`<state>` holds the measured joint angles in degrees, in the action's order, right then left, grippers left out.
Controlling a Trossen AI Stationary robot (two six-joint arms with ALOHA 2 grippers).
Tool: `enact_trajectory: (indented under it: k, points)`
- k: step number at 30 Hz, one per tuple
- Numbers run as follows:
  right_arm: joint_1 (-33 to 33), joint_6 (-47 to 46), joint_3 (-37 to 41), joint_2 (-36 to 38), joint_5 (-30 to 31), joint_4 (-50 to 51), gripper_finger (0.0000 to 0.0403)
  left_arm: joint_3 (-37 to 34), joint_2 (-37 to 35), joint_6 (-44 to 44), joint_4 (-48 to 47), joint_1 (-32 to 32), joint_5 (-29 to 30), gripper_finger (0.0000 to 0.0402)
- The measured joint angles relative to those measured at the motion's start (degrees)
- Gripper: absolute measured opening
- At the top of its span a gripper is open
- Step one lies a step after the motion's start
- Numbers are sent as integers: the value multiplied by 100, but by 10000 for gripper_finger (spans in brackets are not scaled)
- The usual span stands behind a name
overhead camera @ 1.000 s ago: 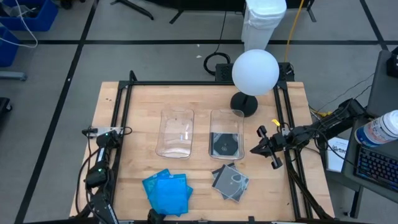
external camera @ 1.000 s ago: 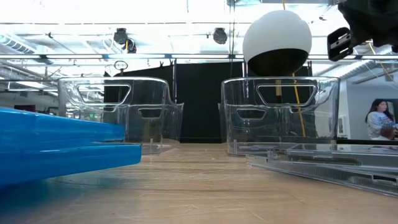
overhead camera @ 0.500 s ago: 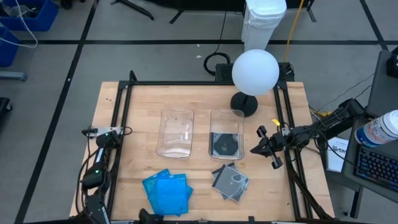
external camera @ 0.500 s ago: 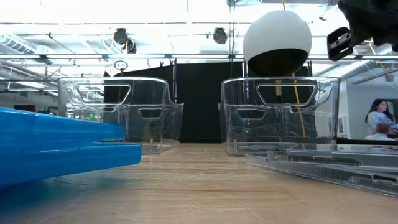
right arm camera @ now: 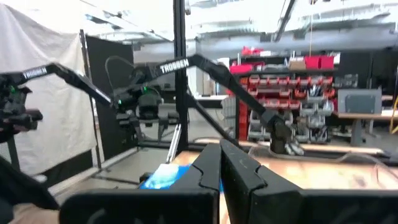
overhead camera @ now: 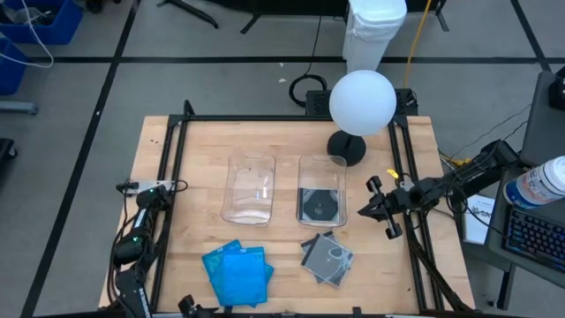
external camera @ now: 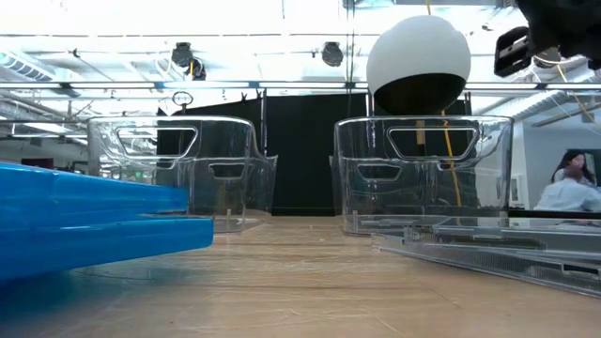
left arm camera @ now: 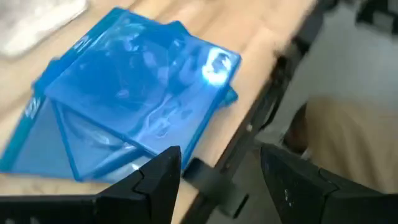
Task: Pick & place jewel cases by type
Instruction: Put the blue CD case into the left transparent bin
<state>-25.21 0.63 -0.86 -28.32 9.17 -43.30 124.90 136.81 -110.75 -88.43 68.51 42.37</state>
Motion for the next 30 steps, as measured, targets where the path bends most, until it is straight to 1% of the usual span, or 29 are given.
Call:
enact_trajectory:
  k: [3,5,6,9,11,15,19,22,25,27,30]
  points:
    - [0,90,0,0,-13,-169,0,-37,-26,-1373,-167,5,-165,225]
    - [0,285,0,2,-17,-196,0,-276,-177,-2013,-66,94,111,225]
    - [0,380,0,4,-17,-196,0,-368,-276,-2087,104,132,207,225]
    - [0,461,-2,17,-22,-252,0,-543,-539,-2144,510,217,557,225]
    - [0,489,-2,17,-22,-264,0,-636,-604,-2158,554,201,765,225]
    - [0,639,-27,17,-23,-385,0,-828,-620,-2169,718,149,741,225]
    - [0,605,-46,17,-22,-366,0,-1428,-611,-2139,1487,158,1079,225]
    - [0,583,-46,13,-24,-362,0,-1663,-612,-1485,1906,185,1299,225]
    - [0,447,-46,-10,-24,-306,0,-1770,-612,-980,2405,212,1730,225]
    - [0,372,-46,-11,-26,-290,0,-1789,-612,-896,2645,195,1936,225]
    - [0,327,-46,-9,-27,-237,0,-1788,-612,-1103,2550,79,1851,225]
